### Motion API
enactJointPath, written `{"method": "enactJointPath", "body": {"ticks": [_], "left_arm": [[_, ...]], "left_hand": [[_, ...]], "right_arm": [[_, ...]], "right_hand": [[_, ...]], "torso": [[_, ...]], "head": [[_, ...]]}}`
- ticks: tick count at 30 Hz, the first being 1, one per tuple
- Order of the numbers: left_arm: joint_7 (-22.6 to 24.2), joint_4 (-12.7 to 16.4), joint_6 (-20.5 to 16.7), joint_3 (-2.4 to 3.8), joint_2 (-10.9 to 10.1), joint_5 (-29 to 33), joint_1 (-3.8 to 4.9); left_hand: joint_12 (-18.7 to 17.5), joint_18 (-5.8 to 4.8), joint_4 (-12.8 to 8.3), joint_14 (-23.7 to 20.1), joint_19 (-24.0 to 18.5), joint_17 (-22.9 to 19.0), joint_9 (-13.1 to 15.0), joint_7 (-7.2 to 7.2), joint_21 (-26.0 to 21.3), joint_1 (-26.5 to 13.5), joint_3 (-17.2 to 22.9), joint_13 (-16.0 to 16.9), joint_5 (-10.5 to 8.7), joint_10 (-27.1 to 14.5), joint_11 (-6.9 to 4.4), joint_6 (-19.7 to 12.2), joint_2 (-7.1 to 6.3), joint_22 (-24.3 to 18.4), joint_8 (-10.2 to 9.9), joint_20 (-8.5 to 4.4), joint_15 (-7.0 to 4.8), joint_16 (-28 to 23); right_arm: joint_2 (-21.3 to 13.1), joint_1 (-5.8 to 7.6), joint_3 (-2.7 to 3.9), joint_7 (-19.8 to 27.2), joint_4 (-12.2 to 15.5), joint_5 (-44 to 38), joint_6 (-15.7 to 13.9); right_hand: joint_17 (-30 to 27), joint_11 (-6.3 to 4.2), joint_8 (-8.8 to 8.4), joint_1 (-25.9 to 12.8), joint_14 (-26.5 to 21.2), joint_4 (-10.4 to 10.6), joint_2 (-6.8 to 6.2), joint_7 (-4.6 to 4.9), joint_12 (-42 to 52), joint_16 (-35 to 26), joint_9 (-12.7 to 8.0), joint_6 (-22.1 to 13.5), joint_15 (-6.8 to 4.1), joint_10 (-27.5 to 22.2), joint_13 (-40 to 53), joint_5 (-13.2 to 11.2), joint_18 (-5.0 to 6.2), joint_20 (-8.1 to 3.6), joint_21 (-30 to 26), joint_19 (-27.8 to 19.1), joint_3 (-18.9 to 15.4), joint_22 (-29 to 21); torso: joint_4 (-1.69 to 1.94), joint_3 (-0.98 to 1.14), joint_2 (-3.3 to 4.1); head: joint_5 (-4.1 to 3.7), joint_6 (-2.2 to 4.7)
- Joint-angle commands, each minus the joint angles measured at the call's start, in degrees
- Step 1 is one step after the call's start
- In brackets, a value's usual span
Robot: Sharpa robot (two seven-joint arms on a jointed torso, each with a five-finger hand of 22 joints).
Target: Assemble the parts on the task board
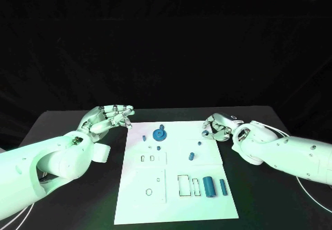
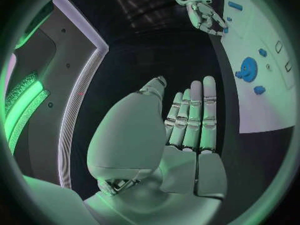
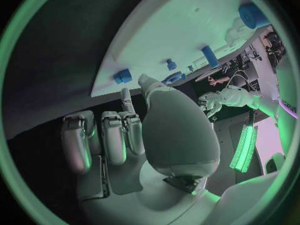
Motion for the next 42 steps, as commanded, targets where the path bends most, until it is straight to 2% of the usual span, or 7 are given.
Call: {"method": "enactJointPath", "body": {"ticks": [1, 11, 12, 14, 20, 28, 42], "left_arm": [[0.26, 0.05, 0.94, 0.02, 0.05, 0.15, -0.01], [0.24, 0.02, 0.95, 0.00, 0.00, 0.17, -0.04], [0.23, 0.01, 0.94, 0.00, 0.01, 0.17, -0.05], [0.23, 0.00, 0.93, 0.00, 0.04, 0.17, -0.05], [0.22, -0.04, 0.90, -0.01, 0.09, 0.17, -0.05], [0.21, -0.08, 0.87, -0.02, 0.08, 0.17, -0.06], [0.19, -0.02, 0.86, -0.02, 0.03, 0.17, -0.06]], "left_hand": [[0.33, 0.23, 0.10, -0.40, -0.45, -0.09, 0.07, -0.17, 0.34, 0.28, 0.39, 0.02, -0.32, -0.27, 0.05, -0.34, 0.02, 0.08, -0.20, 0.14, 0.14, 0.25], [0.34, 0.23, 0.12, -0.42, -0.52, -0.12, 0.08, -0.18, 0.41, 0.24, 0.41, 0.02, -0.32, -0.29, 0.06, -0.36, 0.07, 0.13, -0.20, 0.16, 0.14, 0.28], [0.34, 0.23, 0.12, -0.42, -0.52, -0.12, 0.08, -0.18, 0.41, 0.24, 0.41, 0.02, -0.32, -0.29, 0.06, -0.36, 0.07, 0.13, -0.20, 0.16, 0.14, 0.28], [0.34, 0.23, 0.12, -0.42, -0.52, -0.12, 0.08, -0.18, 0.41, 0.24, 0.41, 0.02, -0.32, -0.29, 0.06, -0.36, 0.07, 0.13, -0.20, 0.16, 0.14, 0.28], [0.35, 0.23, 0.11, -0.43, -0.54, -0.13, 0.09, -0.18, 0.43, 0.24, 0.42, 0.02, -0.32, -0.30, 0.06, -0.36, 0.06, 0.14, -0.20, 0.16, 0.14, 0.28], [0.36, 0.23, 0.09, -0.45, -0.57, -0.14, 0.09, -0.19, 0.45, 0.25, 0.43, 0.02, -0.32, -0.30, 0.06, -0.37, 0.06, 0.16, -0.21, 0.17, 0.15, 0.29], [0.36, 0.23, 0.09, -0.45, -0.57, -0.14, 0.09, -0.19, 0.45, 0.25, 0.43, 0.02, -0.32, -0.30, 0.06, -0.37, 0.06, 0.16, -0.21, 0.17, 0.15, 0.29]], "right_arm": [[-0.68, 0.15, 0.02, 1.61, 0.62, 0.16, 0.88], [-2.43, 1.17, 0.03, 4.31, 1.75, -2.96, 4.27], [-2.53, 1.38, 0.03, 4.25, 1.83, -4.18, 4.61], [-2.56, 1.73, 0.03, 3.87, 1.81, -6.36, 5.30], [-2.10, 2.53, 0.03, 1.91, 1.13, -12.09, 7.49], [-1.19, 3.11, 0.03, -1.11, 1.14, -19.24, 9.63], [0.77, 3.39, -0.17, -8.27, 4.33, -35.56, 14.34]], "right_hand": [[14.65, 0.18, -0.24, 0.01, 5.98, -0.08, -0.52, 0.08, 0.23, 0.07, -0.08, -0.41, 0.03, 5.86, 15.08, -0.31, -0.39, -0.06, 0.26, 6.09, -0.79, 15.09], [14.61, 0.21, -1.02, 6.67, 5.97, -2.67, -0.74, -0.01, 0.23, 0.06, -0.46, -1.55, -0.17, 5.86, 15.08, -0.26, -0.39, -0.05, 0.26, 6.09, -2.62, 15.09], [14.42, -0.45, -1.28, 8.37, 5.93, -3.61, -1.00, -0.87, 0.23, 0.01, -0.60, -1.77, -0.71, 5.86, 15.08, 1.53, -0.39, -0.40, 0.26, 6.09, -2.08, 15.09], [14.24, -0.99, -1.55, 9.57, 5.88, -4.32, -1.37, -1.40, 0.17, -0.05, -0.76, -1.87, -1.32, 5.79, 15.02, 3.70, -0.39, -1.02, 0.26, 6.09, -1.23, 15.09], [14.07, -2.24, -1.99, 11.04, 5.84, -5.44, -1.96, -2.40, -0.05, -0.11, -1.02, -1.76, -2.37, 5.54, 14.79, 4.58, -0.39, -2.07, 0.26, 6.09, 1.26, 15.09], [14.04, -2.93, -2.34, 11.40, 5.84, -6.60, -2.72, -2.91, 0.09, -0.13, -1.24, -0.80, -3.09, 5.70, 14.94, 4.87, -0.39, -2.84, 0.26, 6.09, 5.06, 15.09], [13.99, -3.34, -2.57, 8.64, 5.83, -6.60, -4.70, -3.81, 0.23, -0.16, -1.33, 0.20, -3.83, 5.86, 15.08, 6.65, -0.39, -3.65, 0.26, 6.09, 6.81, 15.09]], "torso": [[0.02, 0.00, 0.00], [-0.12, -0.01, 0.02], [-0.10, 0.01, 0.03], [-0.03, 0.02, 0.03], [0.16, -0.01, 0.04], [0.07, -0.03, 0.09], [0.10, -0.04, 0.04]], "head": [[0.06, -0.07], [0.04, -0.03], [-0.02, 0.03], [-0.09, 0.04], [-0.22, 0.03], [0.04, -0.14], [0.07, -0.45]]}}
